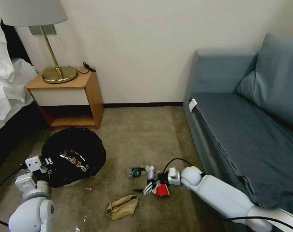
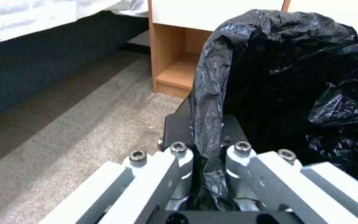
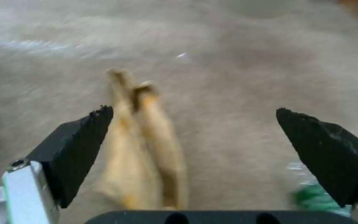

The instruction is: Pick up the trash bin, then pick up the garbage on the floor and place it into the trash bin.

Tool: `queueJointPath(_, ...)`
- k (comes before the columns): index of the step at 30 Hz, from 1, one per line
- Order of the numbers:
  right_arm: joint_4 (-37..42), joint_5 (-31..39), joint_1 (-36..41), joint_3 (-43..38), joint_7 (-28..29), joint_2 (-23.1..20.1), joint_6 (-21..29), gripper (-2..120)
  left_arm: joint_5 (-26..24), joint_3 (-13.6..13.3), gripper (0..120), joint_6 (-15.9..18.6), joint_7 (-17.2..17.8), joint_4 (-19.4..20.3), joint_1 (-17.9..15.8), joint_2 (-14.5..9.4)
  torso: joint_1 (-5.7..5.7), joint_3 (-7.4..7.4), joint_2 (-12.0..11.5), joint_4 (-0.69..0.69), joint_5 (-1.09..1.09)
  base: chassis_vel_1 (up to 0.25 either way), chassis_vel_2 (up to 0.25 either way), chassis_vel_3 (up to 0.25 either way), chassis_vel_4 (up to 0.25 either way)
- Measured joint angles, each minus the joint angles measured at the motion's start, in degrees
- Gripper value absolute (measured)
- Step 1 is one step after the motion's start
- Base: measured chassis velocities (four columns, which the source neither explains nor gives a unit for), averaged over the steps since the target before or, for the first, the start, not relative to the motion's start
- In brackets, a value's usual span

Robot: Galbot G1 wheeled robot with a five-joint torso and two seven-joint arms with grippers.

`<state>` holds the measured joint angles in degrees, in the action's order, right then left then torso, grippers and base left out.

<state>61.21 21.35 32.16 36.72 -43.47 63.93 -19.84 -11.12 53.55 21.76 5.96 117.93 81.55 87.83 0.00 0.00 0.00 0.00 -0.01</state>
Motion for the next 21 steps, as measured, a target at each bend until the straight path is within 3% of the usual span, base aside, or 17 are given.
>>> queueJointPath(6,-3.16,-1.01,-1.55,4.57,-3.56,1.77,-0.06,100,0.07,-0.02,4,-0.54,0.04,-0.39,0.35,0.22,0.0,0.0,0.0,0.0,0.0,0.0,0.0,0.0,0.0)
queueJointPath(21,-12.3,-5.66,-1.95,5.83,-4.12,9.92,-2.57,100,0.38,0.15,4,-0.94,0.11,-0.8,0.03,0.53,0.0,0.0,0.0,0.0,0.0,0.0,0.0,0.0,0.0)
